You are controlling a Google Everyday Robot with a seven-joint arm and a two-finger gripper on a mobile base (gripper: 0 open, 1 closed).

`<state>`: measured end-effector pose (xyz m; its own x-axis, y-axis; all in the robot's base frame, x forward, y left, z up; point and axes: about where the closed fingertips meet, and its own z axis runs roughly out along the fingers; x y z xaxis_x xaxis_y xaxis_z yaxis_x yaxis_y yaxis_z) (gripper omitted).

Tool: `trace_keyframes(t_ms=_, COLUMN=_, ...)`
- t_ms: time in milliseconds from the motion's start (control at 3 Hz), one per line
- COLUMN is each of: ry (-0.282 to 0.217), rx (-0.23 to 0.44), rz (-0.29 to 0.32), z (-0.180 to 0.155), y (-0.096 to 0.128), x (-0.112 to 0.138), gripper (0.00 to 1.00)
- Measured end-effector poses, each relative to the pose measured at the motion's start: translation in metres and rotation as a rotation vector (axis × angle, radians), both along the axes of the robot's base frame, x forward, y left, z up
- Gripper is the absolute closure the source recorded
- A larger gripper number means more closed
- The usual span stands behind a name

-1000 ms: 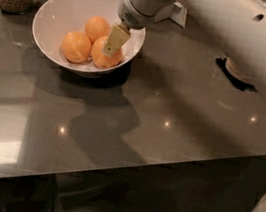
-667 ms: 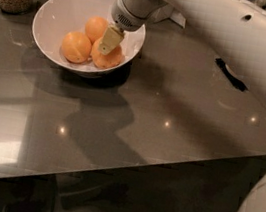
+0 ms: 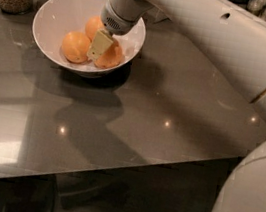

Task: Pick orange from white bowl

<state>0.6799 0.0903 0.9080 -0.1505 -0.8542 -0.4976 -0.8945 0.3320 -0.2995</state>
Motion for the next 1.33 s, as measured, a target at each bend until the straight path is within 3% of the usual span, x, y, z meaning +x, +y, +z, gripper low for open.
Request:
trace_keyframes(t_ms=333, ry=0.046, rx=0.007, rz=-0.025, z=-0.012, y=0.001, x=-0.002, gripper=0.21)
trace_keyframes(t_ms=1000, ry=0.070, rx=0.008, rz=-0.064, z=-0.030, y=-0.009, x=0.004, gripper=0.22)
trace_keyframes(t_ms=1333, ry=0.061, rx=0.011, rz=-0.068, z=-0.036, y=-0.010, x=0.011, gripper=0.33)
